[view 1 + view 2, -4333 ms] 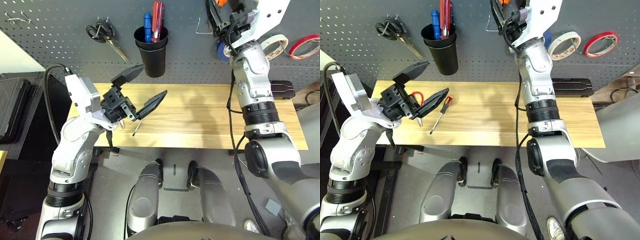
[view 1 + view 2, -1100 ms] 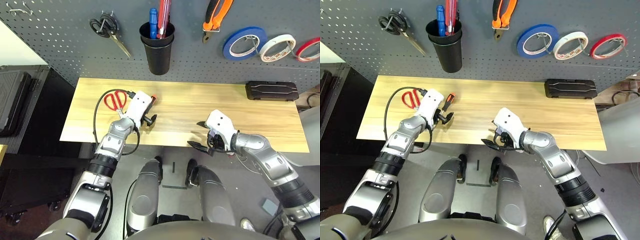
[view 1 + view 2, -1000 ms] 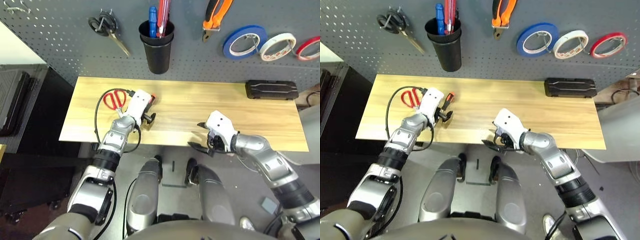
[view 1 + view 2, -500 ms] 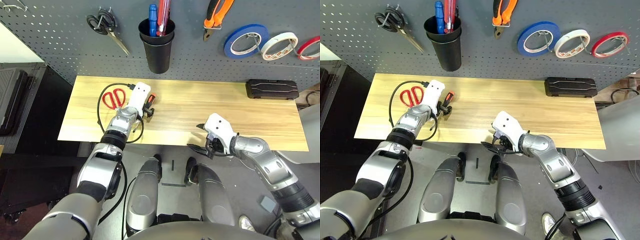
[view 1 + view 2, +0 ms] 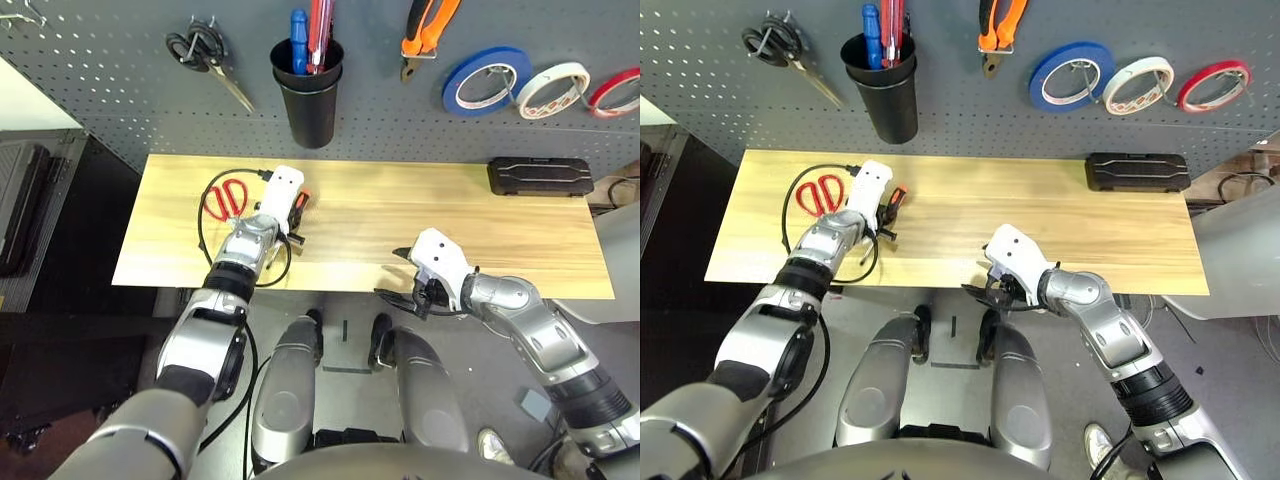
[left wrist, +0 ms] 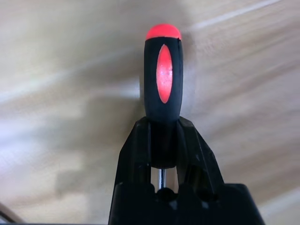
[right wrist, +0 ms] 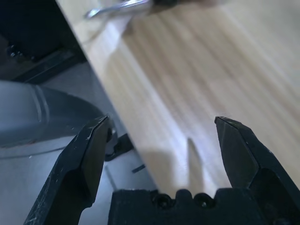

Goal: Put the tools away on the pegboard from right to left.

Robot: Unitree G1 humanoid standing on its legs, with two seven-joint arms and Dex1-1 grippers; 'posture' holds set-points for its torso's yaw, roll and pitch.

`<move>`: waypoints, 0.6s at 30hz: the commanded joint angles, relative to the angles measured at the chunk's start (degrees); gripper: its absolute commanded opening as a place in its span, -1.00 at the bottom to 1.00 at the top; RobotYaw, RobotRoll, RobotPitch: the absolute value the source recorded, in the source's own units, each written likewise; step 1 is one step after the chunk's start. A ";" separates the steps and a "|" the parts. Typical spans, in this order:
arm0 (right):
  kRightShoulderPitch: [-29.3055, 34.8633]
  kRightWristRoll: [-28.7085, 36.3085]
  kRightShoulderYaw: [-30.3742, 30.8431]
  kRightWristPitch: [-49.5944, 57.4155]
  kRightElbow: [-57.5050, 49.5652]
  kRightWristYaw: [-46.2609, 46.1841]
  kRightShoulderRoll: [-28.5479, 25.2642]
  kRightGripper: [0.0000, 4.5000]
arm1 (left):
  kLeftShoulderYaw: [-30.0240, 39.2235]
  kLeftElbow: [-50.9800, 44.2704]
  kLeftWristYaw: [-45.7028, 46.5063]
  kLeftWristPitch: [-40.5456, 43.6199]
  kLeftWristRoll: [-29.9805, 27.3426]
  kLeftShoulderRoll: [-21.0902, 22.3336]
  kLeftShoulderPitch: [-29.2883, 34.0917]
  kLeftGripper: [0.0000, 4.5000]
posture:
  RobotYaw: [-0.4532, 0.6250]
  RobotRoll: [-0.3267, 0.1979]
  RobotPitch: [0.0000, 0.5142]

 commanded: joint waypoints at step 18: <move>-8.64 14.88 -17.86 -14.37 17.73 10.59 0.00 1.00 | 8.63 -53.19 4.84 0.03 -8.46 -0.95 22.16 -0.75 | 0.40 0.25 0.06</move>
